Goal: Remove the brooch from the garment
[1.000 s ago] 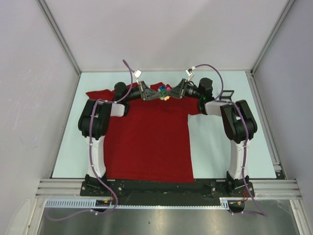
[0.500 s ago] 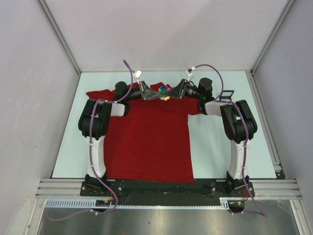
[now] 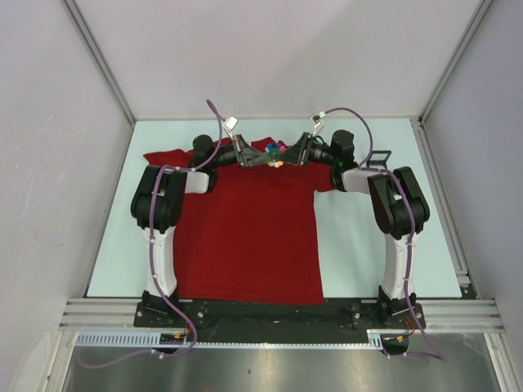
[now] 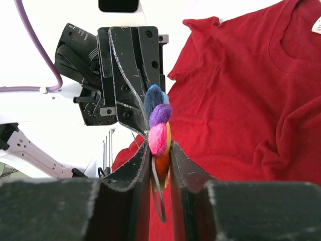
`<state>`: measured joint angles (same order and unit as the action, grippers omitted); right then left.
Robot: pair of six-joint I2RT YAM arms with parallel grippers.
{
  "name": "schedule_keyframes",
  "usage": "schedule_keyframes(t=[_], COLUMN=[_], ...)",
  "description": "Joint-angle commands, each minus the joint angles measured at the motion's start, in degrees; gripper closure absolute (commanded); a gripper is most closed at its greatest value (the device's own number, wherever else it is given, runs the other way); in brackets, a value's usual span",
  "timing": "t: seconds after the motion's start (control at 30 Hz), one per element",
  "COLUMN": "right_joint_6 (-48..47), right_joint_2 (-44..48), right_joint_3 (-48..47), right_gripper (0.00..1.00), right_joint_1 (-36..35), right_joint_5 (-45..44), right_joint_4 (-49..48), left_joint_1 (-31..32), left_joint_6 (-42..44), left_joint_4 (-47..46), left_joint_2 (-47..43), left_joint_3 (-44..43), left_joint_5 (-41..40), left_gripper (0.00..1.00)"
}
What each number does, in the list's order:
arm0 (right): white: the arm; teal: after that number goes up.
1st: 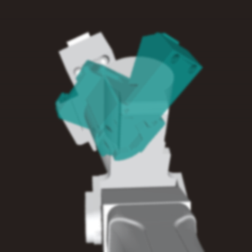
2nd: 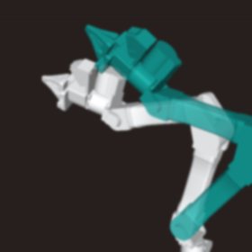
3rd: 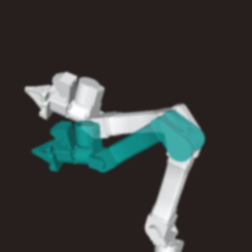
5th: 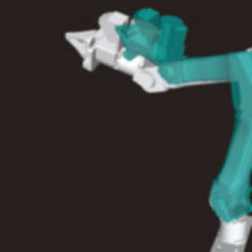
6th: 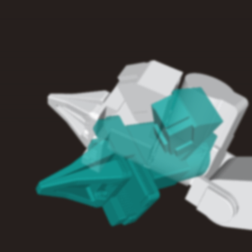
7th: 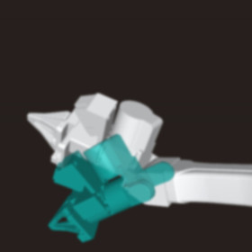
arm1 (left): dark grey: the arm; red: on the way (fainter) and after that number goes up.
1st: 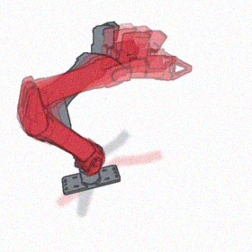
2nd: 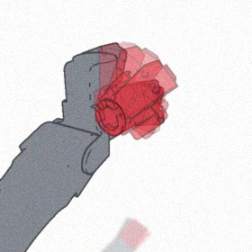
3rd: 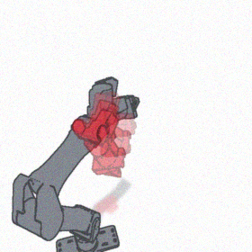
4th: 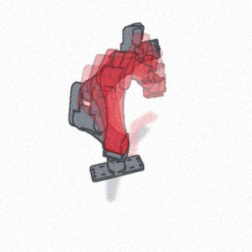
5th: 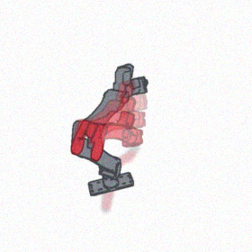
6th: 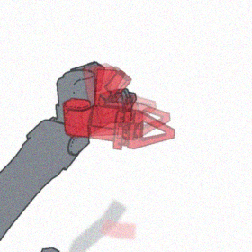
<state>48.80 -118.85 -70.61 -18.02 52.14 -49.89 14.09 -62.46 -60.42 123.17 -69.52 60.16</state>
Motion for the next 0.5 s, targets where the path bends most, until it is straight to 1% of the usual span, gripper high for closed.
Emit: schedule_keyframes(t=[0.0,0.13,0.27,0.3,0.43,0.47], right_joint_6=[-0.98,-0.89,-2.21,-2.47,-1.69,-1.25], right_joint_2=[0.46,-0.07,0.19,0.37,0.63,0.63], right_joint_3=[-1.11,-1.55,-1.9,-1.9,-1.55,-1.38], right_gripper=[0.82,0.85,1.0,1.0,1.0,1.0], right_joint_1=[-0.88,-1.14,-1.14,-1.14,-0.44,-0.09], right_joint_5=[1.21,0.95,0.77,0.6,0.94,1.21], right_joint_4=[-0.47,-0.21,1.19,1.89,1.47,0.76], left_joint_1=[0.33,0.77,1.12,1.12,0.77,0.51], left_joint_6=[1.2,0.23,-0.65,-0.74,-1.35,-1.79], left_joint_4=[-2.68,-4.17,-5.49,-5.84,-7.6,-8.47], left_joint_2=[-0.39,-0.22,-0.04,-0.04,-0.13,-0.04], left_joint_3=[-1.94,-2.29,-2.82,-2.73,-2.29,-2.2], left_joint_5=[-1.1,-0.66,0.22,0.39,1.36,1.8], left_gripper=[1.0,1.0,1.0,1.0,0.81,0.71])
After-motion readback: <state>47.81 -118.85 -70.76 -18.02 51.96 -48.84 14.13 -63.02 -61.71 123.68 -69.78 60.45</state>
